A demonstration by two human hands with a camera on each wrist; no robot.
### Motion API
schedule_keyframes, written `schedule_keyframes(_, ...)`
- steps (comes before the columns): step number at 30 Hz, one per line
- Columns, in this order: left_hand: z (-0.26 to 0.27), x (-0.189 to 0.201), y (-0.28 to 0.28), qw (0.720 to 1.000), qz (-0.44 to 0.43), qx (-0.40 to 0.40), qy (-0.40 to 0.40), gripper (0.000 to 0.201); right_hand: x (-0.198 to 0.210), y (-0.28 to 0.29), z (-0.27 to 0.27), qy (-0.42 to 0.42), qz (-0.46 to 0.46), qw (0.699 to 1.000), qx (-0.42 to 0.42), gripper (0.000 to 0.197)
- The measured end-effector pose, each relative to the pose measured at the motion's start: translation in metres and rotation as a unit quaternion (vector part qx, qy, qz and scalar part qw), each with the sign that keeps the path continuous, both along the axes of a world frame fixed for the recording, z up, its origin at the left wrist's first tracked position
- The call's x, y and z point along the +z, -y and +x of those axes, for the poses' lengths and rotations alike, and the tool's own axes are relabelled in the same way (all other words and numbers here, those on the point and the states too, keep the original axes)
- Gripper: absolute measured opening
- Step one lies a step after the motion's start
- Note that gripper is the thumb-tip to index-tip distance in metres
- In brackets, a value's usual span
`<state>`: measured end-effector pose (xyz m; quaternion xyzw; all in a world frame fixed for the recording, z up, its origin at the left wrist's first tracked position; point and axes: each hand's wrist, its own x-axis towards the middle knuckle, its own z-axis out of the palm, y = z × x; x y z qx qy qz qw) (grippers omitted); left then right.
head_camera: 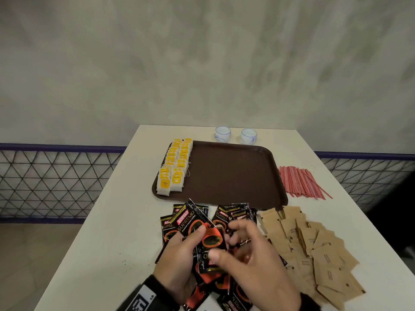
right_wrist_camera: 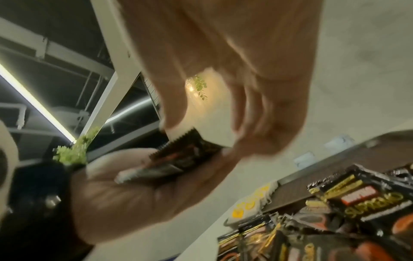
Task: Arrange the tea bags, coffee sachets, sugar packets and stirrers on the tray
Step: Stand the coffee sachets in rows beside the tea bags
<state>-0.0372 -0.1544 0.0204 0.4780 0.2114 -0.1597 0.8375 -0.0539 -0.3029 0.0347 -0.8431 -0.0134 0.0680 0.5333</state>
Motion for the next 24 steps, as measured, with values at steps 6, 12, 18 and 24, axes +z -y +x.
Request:
schedule_keyframes(6, 0.002, 0.002, 0.012, 0.996, 0.073, 0.048, 0.033, 0.029, 0.001, 0.005, 0.014, -0.093, 0.021, 0.995, 0.020, 0.041)
schedule_keyframes(12, 0.013, 0.011, 0.005, 0.995, 0.078, 0.057, 0.026, 0.040, 0.013, 0.024, 0.037, -0.124, 0.082, 0.988, 0.038, 0.023)
schedule_keyframes(18, 0.024, 0.009, -0.003, 0.998, 0.029, -0.006, 0.059, 0.036, 0.022, 0.021, 0.060, -0.082, 0.173, 0.981, -0.020, 0.012)
schedule_keyframes(24, 0.047, -0.019, -0.036, 0.997, -0.069, -0.008, -0.020, 0.041, 0.046, 0.041, 0.123, -0.083, 0.209, 0.974, -0.001, 0.029)
